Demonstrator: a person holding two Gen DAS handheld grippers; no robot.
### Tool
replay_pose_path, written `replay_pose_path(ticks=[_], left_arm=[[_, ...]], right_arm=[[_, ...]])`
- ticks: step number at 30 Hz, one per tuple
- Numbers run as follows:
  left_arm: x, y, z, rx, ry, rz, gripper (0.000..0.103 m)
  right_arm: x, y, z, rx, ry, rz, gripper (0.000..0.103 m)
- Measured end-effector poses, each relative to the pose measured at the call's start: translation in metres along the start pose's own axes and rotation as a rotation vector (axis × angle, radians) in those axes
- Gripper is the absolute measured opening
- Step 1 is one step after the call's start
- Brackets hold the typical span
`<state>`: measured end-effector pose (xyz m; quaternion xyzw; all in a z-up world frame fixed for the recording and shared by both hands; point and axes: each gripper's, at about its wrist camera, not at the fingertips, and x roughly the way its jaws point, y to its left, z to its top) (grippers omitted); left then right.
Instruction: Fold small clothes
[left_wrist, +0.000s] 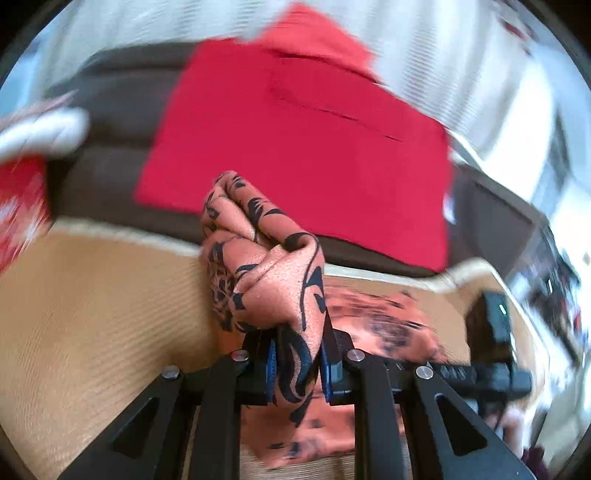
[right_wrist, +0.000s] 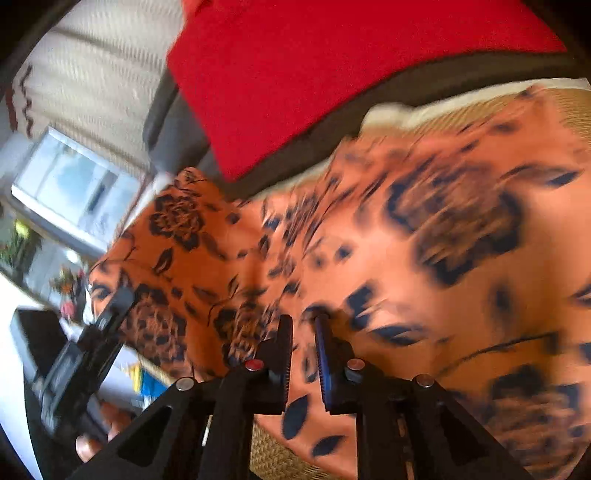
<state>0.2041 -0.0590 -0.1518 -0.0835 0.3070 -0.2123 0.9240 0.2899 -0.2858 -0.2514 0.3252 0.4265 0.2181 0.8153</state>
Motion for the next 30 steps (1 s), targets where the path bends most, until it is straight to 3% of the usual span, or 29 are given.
replay_pose_path(ticks=[3,6,8,10,12,13,14,15,18,21,24,25,26,28,30], left_arm=[[0.025,-0.056,-0.001,0.119,0.044,-0.062,0.019],[0.069,-0.103,-0.022,0.236,0.164,-0.087,0.020],[0.100,-0.112,-0.041,0.252,0.276,-0.088,0.023],[0.118,-0.103,-0.054,0.204,0.375,-0.126,0.029],[0.107,-0.088,-0.050,0.139,0.361,-0.199,0.036],[0.097,-0.081,-0.045,0.118,0.351,-0.237,0.042],[0.086,-0.074,-0.038,0.103,0.335,-0.262,0.062],[0.072,-0.066,-0.031,0.098,0.294,-0.268,0.076],[0.040,-0.044,-0.015,0.113,0.168,-0.256,0.080],[0.040,-0.013,-0.007,0.105,0.146,-0.171,0.080],[0.049,0.021,-0.017,0.042,0.174,-0.110,0.080],[0.055,0.022,-0.024,0.030,0.184,-0.108,0.080],[0.062,0.028,-0.030,0.020,0.203,-0.098,0.080],[0.075,0.032,-0.039,0.008,0.258,-0.091,0.079],[0.074,0.032,-0.037,-0.002,0.249,-0.118,0.079]], right_arm=[[-0.039,-0.027,0.008,0.079,-0.099,0.023,0.016],[-0.066,-0.052,0.011,0.149,-0.159,0.054,0.016],[-0.075,-0.067,0.012,0.198,-0.178,0.085,0.016],[-0.076,-0.080,0.012,0.259,-0.169,0.120,0.018],[-0.071,-0.086,0.013,0.297,-0.149,0.159,0.025],[-0.067,-0.085,0.013,0.303,-0.135,0.163,0.041],[-0.063,-0.082,0.014,0.301,-0.123,0.158,0.061],[-0.060,-0.078,0.013,0.291,-0.118,0.164,0.066],[-0.049,-0.061,0.015,0.241,-0.107,0.142,0.070],[-0.036,-0.057,0.016,0.251,-0.095,0.112,0.070],[-0.023,-0.048,0.016,0.220,-0.090,0.044,0.066],[-0.020,-0.044,0.017,0.198,-0.086,0.009,0.050],[-0.016,-0.037,0.018,0.158,-0.079,-0.055,0.026],[-0.008,-0.023,0.017,0.087,-0.081,-0.153,0.020],[-0.017,-0.012,0.016,0.037,-0.119,-0.182,0.015]])
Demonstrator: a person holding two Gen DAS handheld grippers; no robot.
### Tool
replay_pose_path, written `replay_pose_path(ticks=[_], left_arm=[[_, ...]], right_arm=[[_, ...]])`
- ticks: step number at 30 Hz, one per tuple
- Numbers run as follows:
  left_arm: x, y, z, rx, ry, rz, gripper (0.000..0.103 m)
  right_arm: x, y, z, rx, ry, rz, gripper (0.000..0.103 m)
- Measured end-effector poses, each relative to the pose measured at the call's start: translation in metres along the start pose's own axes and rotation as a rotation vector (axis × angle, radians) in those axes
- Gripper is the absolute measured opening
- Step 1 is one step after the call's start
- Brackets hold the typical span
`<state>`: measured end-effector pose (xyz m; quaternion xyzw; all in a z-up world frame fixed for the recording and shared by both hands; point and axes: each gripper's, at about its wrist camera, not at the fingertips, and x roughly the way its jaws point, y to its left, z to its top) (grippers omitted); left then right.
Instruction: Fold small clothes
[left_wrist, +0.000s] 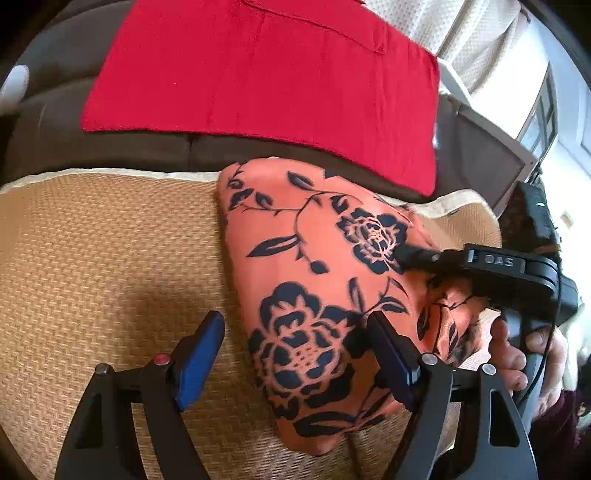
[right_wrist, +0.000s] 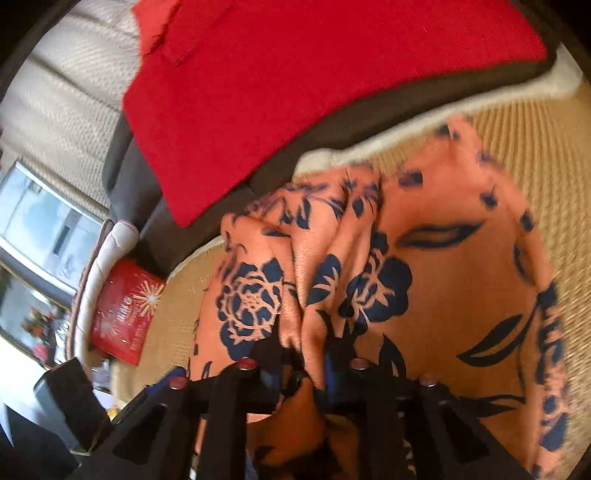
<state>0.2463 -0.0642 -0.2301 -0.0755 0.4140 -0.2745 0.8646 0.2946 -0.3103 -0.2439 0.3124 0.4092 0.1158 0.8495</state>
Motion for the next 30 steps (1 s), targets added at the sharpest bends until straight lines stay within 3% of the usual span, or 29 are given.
replay_pose_path(ticks=[5,9,11,13,15,19,24,26,30], left_arm=[[-0.018,-0.024,0.011,0.063,-0.122,-0.038,0.080],[0.003,-0.038,0.004,0.073,-0.055,-0.059,0.080],[0.027,-0.043,0.001,0.099,0.008,-0.044,0.080],[0.039,-0.047,-0.003,0.136,0.050,0.000,0.080],[0.047,-0.044,-0.003,0.122,0.069,0.003,0.081],[0.045,-0.034,0.000,0.097,0.068,-0.012,0.082],[0.049,-0.037,0.003,0.115,0.070,-0.014,0.084],[0.061,-0.045,0.001,0.106,0.076,-0.023,0.084],[0.062,-0.044,0.002,0.093,0.084,-0.038,0.084]], right_arm=[[-0.065,0.019,0.004,-0.078,-0.237,-0.004,0.013],[-0.106,-0.007,0.004,-0.028,-0.354,-0.059,0.013],[-0.106,-0.031,0.001,0.022,-0.309,-0.134,0.013],[-0.077,-0.060,0.000,0.108,-0.118,-0.146,0.014],[-0.062,-0.069,-0.005,0.152,-0.025,-0.140,0.017],[-0.078,-0.045,0.005,0.064,-0.094,-0.174,0.021],[-0.112,-0.035,0.021,0.033,-0.296,-0.196,0.021],[-0.116,-0.029,0.032,0.003,-0.335,-0.182,0.021],[-0.081,-0.020,0.052,-0.021,-0.213,-0.154,0.021]])
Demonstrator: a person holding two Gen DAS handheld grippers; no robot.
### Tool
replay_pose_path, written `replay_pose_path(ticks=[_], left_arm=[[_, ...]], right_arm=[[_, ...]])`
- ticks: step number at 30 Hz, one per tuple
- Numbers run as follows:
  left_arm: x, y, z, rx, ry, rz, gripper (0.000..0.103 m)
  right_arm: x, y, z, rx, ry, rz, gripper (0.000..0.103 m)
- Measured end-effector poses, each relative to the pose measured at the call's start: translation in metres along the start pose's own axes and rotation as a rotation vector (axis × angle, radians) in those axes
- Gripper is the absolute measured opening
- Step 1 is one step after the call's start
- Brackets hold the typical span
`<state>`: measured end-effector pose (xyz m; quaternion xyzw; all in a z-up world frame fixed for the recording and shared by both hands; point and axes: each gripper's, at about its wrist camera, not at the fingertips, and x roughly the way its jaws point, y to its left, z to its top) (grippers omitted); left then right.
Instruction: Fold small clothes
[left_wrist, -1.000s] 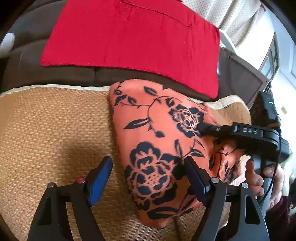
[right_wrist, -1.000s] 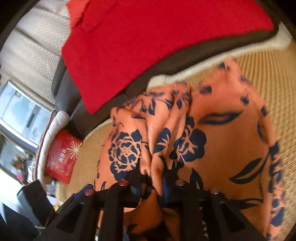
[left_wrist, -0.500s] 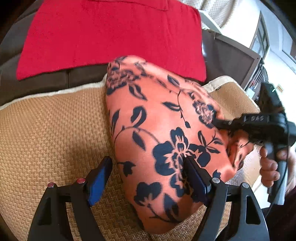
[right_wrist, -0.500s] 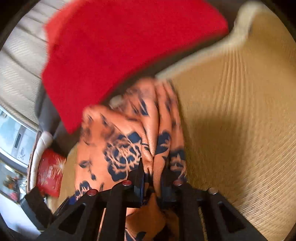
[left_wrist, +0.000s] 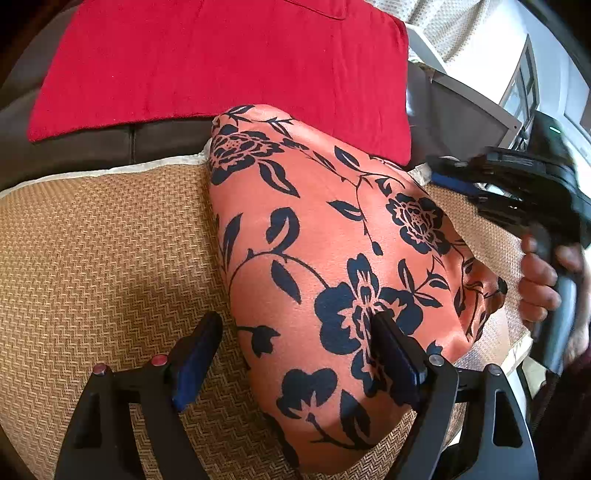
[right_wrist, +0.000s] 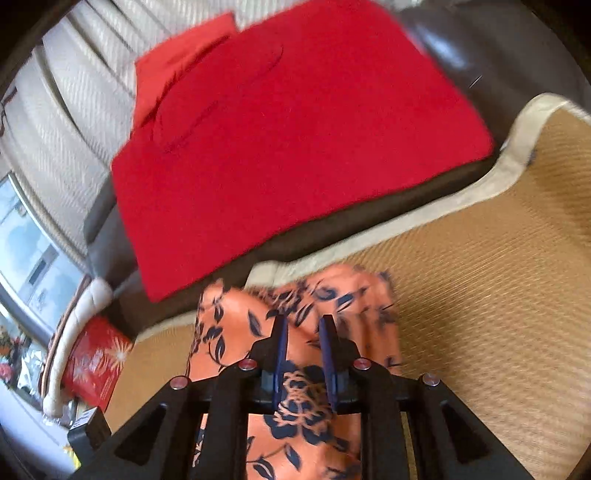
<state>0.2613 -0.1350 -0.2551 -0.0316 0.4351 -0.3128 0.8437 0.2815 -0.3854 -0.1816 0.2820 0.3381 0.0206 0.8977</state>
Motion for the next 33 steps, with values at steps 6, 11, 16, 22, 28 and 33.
replay_pose_path(ticks=[6,11,16,22,28,33], left_arm=[[-0.004,0.000,-0.006,0.045,-0.010,0.027,0.085],[-0.005,-0.004,-0.008,0.077,-0.015,0.055,0.085],[-0.004,-0.008,-0.009,0.093,-0.018,0.079,0.085],[-0.002,-0.019,-0.009,0.145,-0.036,0.122,0.085],[0.001,-0.025,-0.009,0.175,-0.039,0.145,0.085],[0.001,-0.031,-0.011,0.191,-0.047,0.169,0.085]], right_arm=[[0.080,-0.033,0.002,0.106,0.212,-0.093,0.019],[0.052,-0.009,0.022,0.067,0.112,-0.034,0.021],[0.057,0.045,0.033,-0.056,0.120,0.181,0.021],[0.142,0.056,0.026,-0.055,0.303,0.140,0.021],[0.163,0.035,0.017,-0.001,0.331,0.114,0.021],[0.133,0.030,0.017,0.008,0.309,0.105,0.021]])
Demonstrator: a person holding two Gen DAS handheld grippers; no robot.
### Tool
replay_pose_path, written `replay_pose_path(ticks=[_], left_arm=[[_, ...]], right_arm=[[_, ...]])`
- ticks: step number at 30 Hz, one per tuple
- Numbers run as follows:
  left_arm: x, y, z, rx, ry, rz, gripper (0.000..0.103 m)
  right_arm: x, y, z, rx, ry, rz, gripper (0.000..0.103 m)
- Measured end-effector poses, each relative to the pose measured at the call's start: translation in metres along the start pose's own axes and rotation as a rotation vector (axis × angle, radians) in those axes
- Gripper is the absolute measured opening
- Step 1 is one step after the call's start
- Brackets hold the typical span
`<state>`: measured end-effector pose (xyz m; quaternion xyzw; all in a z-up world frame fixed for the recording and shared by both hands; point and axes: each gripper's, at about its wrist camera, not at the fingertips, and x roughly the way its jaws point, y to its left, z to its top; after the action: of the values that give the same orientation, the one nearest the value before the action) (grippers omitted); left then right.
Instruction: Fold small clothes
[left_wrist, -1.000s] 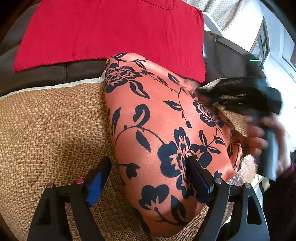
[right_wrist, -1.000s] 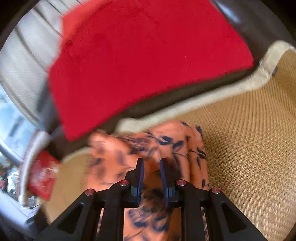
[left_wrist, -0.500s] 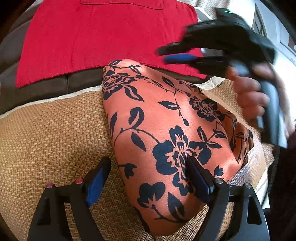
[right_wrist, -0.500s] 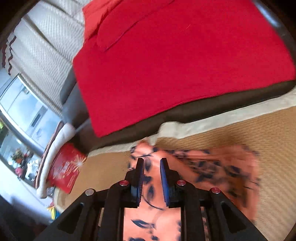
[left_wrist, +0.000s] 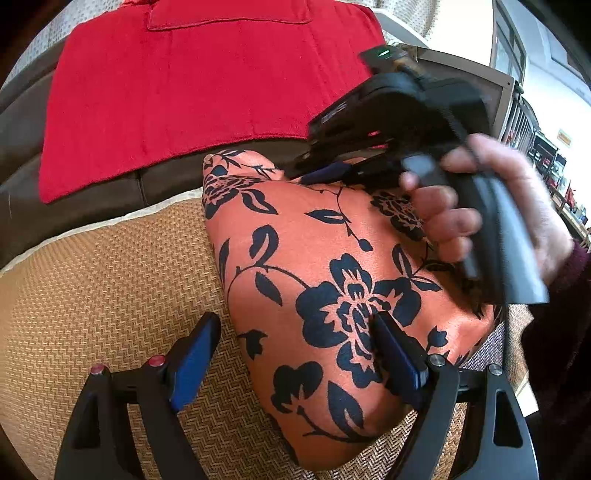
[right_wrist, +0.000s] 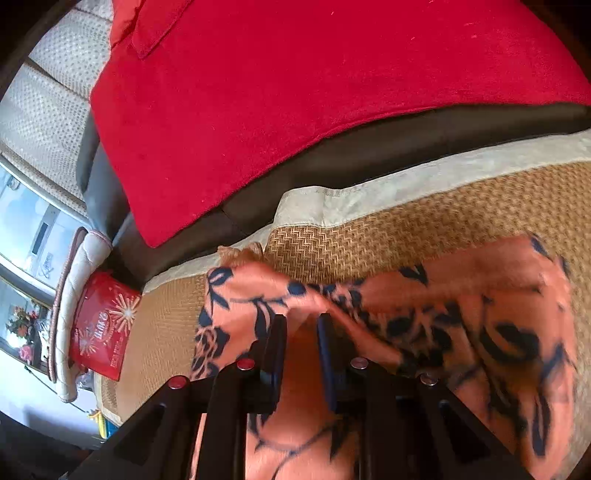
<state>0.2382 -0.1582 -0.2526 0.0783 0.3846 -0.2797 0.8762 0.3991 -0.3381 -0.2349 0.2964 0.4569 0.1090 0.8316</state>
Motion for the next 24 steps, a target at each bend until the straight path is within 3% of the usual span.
replay_pose_path(ticks=[12,15,18,24], left_arm=[[0.003,-0.019,0.001,0.005,-0.007,0.028,0.086],[0.004,-0.023,0.000,0.001,-0.011,0.035,0.088],[0.007,-0.023,-0.002,-0.002,-0.008,0.038,0.090],[0.006,-0.022,-0.002,-0.015,-0.006,0.031,0.091]], right_arm=[[-0.118,-0.014,-0.062,0.018,-0.173,-0.037,0.022],[-0.125,-0.027,-0.081,0.043,-0.168,-0.072,0.022],[-0.107,-0.056,-0.099,0.126,-0.093,-0.110,0.022],[-0.103,-0.076,-0.103,0.185,-0.115,-0.026,0.017]])
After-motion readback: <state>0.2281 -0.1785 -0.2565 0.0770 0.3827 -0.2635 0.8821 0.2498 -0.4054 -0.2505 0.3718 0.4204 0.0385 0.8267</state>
